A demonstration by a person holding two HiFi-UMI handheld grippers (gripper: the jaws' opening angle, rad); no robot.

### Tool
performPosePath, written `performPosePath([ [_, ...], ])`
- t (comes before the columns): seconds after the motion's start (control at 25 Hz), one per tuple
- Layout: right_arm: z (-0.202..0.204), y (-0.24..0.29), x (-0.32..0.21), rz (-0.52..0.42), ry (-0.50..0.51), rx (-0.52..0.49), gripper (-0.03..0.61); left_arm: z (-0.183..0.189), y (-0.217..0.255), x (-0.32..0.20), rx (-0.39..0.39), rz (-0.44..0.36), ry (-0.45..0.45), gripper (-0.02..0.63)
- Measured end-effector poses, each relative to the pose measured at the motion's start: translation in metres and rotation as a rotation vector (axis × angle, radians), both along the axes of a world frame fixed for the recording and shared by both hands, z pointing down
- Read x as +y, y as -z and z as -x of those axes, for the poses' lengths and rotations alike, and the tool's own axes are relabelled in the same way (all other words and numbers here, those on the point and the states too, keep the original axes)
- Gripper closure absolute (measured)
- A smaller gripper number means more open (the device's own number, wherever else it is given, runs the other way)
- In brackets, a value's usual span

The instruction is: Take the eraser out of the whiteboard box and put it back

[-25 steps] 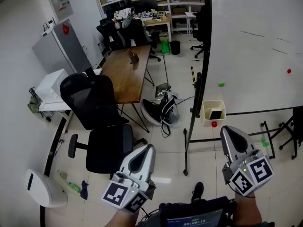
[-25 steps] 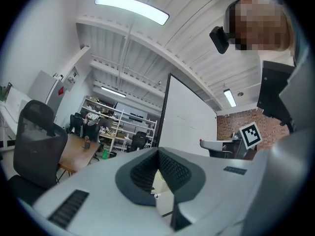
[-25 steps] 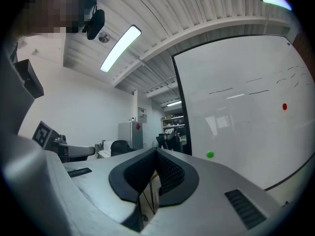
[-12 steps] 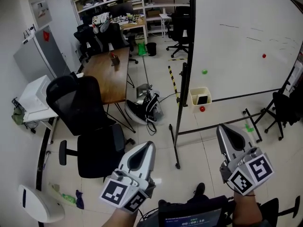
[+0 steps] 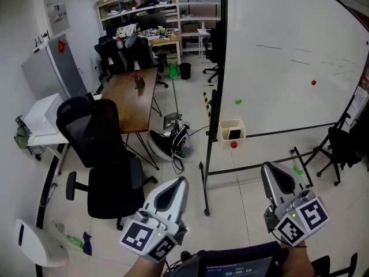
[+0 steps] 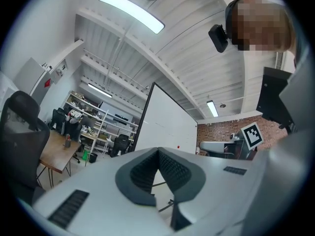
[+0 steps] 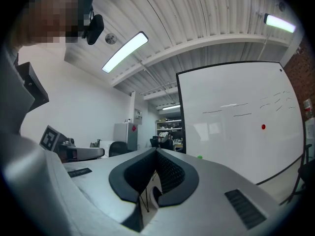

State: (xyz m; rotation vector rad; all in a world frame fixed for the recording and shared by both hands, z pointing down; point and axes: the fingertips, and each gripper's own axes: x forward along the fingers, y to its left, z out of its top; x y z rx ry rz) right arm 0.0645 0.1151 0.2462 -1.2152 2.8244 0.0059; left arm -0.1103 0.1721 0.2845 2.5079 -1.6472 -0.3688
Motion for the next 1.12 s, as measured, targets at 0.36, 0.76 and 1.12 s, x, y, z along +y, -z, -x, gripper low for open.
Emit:
performPosePath([
  [0.36, -0.084, -0.008, -0.004, 0.025, 0.021, -0.024, 0.558, -0.082, 0.001, -0.002, -0.028, 0.014, 0.018, 0.584],
  [0.76, -0.127, -0.009, 0.003, 0.018, 0.023, -0.018, 0.558, -0.132, 0.005, 0.005, -0.052, 0.016, 0.005, 0.584],
  [1.12, -0.139, -0.012, 0.011, 0.032, 0.024, -0.024, 0.557, -0.146, 0.006, 0.011, -0.059, 0.019, -0.004, 0.584],
])
